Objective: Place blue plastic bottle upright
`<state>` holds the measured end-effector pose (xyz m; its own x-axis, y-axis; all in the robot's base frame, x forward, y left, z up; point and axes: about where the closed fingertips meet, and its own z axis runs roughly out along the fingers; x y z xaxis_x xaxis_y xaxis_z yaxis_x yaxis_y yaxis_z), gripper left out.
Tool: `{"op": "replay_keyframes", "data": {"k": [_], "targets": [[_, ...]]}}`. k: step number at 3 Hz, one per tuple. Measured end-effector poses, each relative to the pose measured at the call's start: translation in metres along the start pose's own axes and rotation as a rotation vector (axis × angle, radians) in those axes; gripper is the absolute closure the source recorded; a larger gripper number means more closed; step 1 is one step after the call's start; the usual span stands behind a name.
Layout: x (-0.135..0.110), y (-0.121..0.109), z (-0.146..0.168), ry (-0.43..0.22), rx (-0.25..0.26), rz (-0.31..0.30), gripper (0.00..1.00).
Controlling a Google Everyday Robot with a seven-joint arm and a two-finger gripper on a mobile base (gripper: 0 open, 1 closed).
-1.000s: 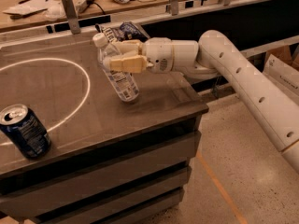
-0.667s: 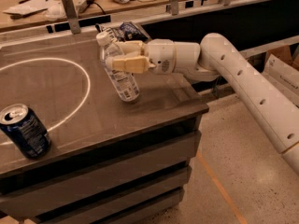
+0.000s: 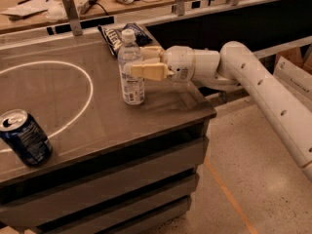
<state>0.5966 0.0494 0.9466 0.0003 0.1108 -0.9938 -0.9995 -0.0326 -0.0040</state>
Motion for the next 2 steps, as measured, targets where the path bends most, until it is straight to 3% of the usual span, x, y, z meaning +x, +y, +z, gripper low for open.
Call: {"op": "replay_keyframes", "data": {"k": [1,2], "targets": [[0.000,-0.002,-0.039,-0.020,0.019,-0.020,0.01],[-0.002,-0.003,-0.056,-0.026,0.020,-0.033,0.00]]}}
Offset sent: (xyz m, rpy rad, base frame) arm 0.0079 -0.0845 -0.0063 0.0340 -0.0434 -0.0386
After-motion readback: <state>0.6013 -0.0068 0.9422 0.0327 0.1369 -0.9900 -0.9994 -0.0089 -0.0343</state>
